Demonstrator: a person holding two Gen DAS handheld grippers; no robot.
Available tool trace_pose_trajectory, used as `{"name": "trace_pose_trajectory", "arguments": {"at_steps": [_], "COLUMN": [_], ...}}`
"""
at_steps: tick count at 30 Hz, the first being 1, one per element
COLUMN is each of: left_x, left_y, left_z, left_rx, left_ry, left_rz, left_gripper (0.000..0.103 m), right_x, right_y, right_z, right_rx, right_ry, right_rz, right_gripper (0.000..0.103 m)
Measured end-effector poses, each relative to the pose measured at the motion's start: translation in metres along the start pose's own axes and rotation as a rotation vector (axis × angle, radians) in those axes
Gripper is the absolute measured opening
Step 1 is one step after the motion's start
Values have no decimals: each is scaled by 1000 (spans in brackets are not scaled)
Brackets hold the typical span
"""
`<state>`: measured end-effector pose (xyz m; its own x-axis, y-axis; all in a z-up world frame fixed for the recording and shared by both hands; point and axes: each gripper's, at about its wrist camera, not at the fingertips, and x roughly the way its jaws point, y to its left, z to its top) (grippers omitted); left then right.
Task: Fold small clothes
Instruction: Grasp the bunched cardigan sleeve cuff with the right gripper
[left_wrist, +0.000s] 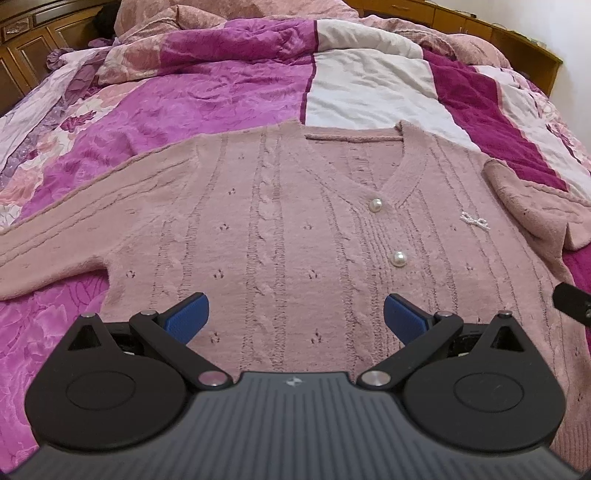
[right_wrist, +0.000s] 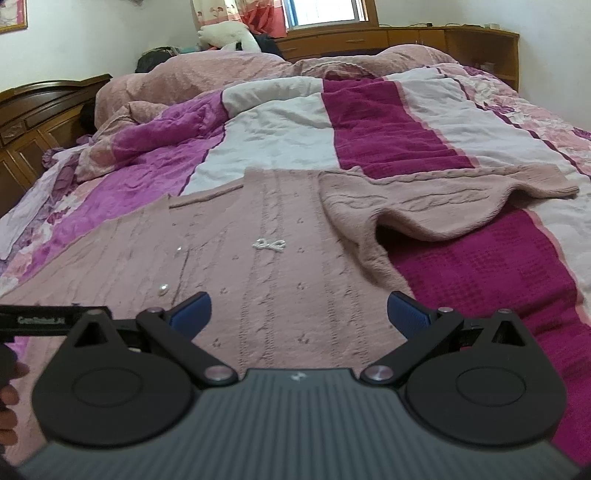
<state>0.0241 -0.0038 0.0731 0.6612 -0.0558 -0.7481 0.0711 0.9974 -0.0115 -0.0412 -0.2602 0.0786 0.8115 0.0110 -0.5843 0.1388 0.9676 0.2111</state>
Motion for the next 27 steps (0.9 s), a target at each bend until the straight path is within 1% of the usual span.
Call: {"name": "trace_pose_trajectory", "arguments": {"at_steps": [4,8,11,15,18,20,23,27], "left_x": [0,2,2,7,13,16,21,27], "left_y": [6,9,8,3,-1,-3,-6,-9], "left_z": [1,6,9,10,9,9,10,11], "left_rx": [-18,-26,-31,-30,-26,-23,-16,-13], "left_ry": [10,24,25,43,52,60,72,81], "left_rz": [11,25,19,8,14,18,27,37], "left_gripper": [103,103,103,103,103,103,103,103], "right_x": [1,4,9,22,35,46,61,79], "right_y": [-22,-56,-82,-120,-142,-153,-162,-174], "right_z": [9,28,40,55,59,61,63,66], "right_rx": [40,77,104,185,257,274,268,257], "right_ry": [-8,-44,-63,-77,-76,-76,-73,-78], "right_rz": [-24,-93,-142,-195,-220,-240,-248,-229], "right_gripper": [103,103,103,103,103,103,103,103]}}
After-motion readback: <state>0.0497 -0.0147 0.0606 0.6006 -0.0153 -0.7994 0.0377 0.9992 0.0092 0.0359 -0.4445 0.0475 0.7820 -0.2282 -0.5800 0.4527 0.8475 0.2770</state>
